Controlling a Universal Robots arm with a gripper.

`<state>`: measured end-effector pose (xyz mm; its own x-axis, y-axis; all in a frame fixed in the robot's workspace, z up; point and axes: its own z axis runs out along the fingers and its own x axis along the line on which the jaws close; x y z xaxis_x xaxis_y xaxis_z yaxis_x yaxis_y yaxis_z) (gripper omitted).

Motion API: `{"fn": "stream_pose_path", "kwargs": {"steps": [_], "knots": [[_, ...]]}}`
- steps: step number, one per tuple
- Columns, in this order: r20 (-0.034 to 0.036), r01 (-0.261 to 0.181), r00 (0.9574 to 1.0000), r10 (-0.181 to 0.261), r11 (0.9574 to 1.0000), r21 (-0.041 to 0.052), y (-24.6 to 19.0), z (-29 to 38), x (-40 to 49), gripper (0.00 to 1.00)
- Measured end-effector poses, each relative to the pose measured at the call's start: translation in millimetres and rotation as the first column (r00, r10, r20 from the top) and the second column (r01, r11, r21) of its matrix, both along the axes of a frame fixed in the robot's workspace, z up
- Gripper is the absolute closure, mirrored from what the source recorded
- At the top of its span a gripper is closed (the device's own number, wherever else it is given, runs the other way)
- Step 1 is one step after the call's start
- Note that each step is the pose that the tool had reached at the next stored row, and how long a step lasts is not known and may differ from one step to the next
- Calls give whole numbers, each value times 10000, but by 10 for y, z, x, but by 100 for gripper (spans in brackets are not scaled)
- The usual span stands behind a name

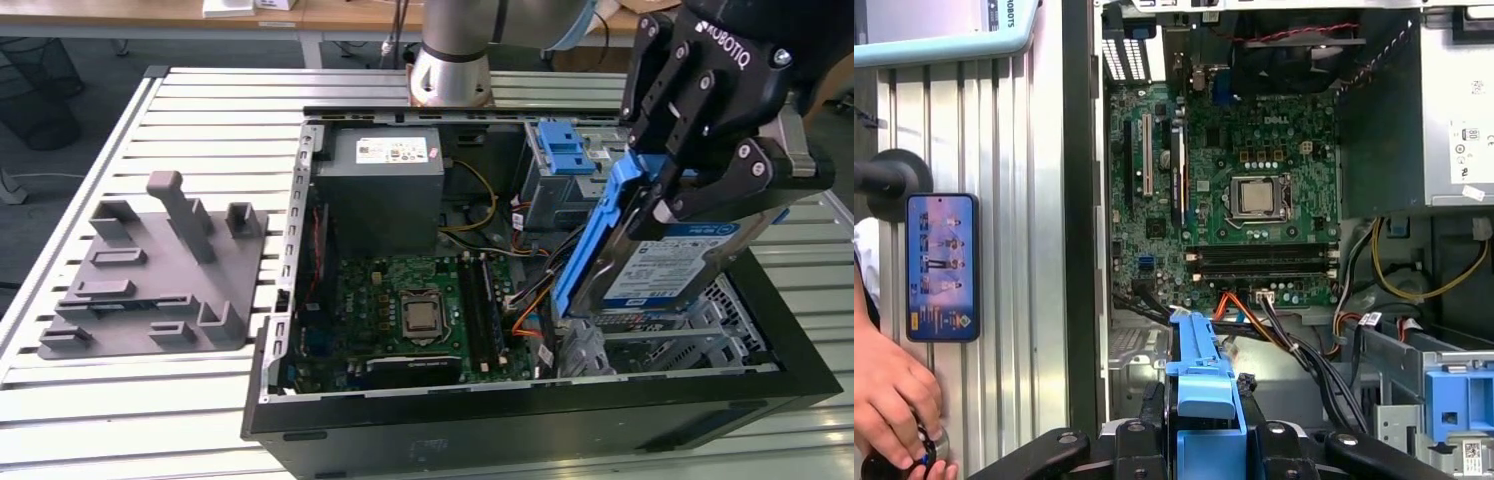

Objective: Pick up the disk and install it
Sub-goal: 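Insert the disk into the insertion slot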

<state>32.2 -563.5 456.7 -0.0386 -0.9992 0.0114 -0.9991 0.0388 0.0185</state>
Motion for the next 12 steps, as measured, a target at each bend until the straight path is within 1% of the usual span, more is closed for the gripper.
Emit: {"fn": "stream_pose_path", "kwargs": {"steps": [6, 12], "knots": [[0, 0, 10000, 0, 10000, -2, -3, -10, 84, 63], [0, 1, 10000, -1, 10000, 0, -9, -37, 157, 63]]}}
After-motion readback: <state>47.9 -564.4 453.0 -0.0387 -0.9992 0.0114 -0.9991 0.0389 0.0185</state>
